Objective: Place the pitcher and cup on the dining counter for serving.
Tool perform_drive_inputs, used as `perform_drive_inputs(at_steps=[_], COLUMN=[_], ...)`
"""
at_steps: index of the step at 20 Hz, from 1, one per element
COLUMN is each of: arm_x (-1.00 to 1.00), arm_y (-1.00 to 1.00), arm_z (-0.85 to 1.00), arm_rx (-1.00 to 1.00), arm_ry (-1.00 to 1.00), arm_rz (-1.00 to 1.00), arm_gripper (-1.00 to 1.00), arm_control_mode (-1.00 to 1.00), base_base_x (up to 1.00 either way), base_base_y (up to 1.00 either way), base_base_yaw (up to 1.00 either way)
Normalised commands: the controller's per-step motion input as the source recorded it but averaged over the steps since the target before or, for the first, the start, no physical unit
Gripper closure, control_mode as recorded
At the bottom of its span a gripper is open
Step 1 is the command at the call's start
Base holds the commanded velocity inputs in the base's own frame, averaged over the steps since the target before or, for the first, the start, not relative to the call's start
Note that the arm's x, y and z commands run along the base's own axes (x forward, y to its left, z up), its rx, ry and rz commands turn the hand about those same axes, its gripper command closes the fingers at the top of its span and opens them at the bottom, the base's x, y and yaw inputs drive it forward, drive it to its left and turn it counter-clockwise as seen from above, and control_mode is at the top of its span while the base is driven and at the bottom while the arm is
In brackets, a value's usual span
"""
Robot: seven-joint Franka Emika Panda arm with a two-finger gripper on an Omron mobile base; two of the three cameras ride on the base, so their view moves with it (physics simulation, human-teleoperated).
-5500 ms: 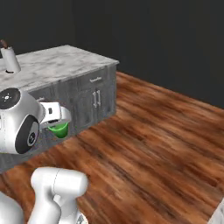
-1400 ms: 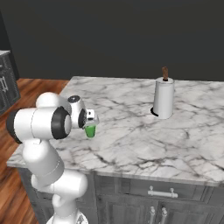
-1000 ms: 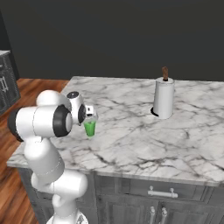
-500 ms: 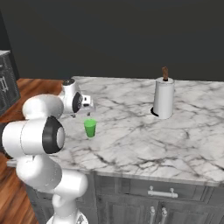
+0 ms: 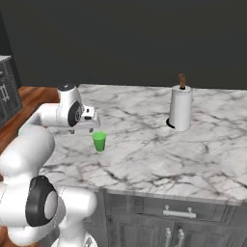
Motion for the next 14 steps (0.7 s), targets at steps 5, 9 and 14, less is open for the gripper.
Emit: perform_drive_inputs(at_steps=[5, 9, 14], arm_x=[-1.00, -0.95, -0.28], arm_y=[-0.28, -0.08, -0.02], arm_z=[0.00, 0.01, 0.02], arm_rx=[0.00, 0.00, 0.00], arm_ry=[-0.10, -0.28, -0.14], arm_rz=[0.00, 0.00, 0.00], arm_gripper=[-1.00, -1.00, -1.00], arm_control_mode=[-1.00, -1.00, -1.00], base_base_x=[0.00, 0.00, 0.00], base_base_y=[0.00, 0.00, 0.00], base_base_yaw=[0.00, 0.00, 0.00])
